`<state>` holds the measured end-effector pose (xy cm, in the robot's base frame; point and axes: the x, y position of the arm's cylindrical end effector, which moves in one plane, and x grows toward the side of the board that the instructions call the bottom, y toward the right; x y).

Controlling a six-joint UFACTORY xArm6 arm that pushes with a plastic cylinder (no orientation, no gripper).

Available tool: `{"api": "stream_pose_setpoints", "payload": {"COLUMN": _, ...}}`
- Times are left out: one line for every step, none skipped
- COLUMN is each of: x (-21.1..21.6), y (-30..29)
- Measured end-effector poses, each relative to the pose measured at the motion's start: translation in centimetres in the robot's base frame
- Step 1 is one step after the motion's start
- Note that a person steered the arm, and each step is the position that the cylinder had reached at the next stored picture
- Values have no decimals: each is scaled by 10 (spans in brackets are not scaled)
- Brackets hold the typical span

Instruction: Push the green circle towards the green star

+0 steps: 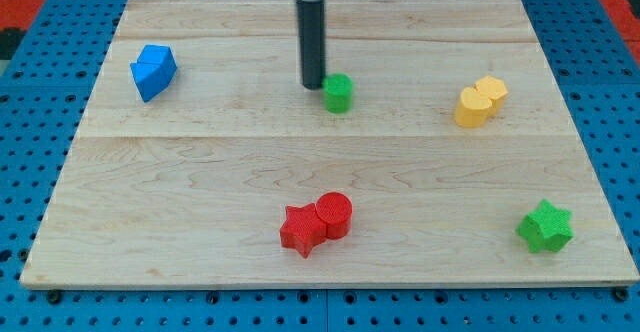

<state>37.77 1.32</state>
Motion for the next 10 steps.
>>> {"api": "stream_pose_setpoints", "payload": {"x": 27, "y": 35}}
{"api": "stream_pose_setpoints", "payload": {"x": 12, "y": 30}}
{"api": "stream_pose_setpoints", "payload": {"x": 0, "y": 32}}
{"api": "stream_pose_setpoints", "payload": {"x": 23, "y": 62}}
{"api": "stream_pose_setpoints", "payload": {"x": 67, "y": 108}}
{"api": "stream_pose_setpoints", "payload": {"x": 85, "y": 131}}
{"api": "stream_pose_setpoints", "payload": {"x": 82, "y": 108}}
{"api": "stream_pose_setpoints", "payload": {"x": 83, "y": 64}}
{"api": "stream_pose_setpoints", "payload": {"x": 93, "y": 48}}
{"api": "stream_pose_setpoints", "payload": {"x": 105, "y": 71}}
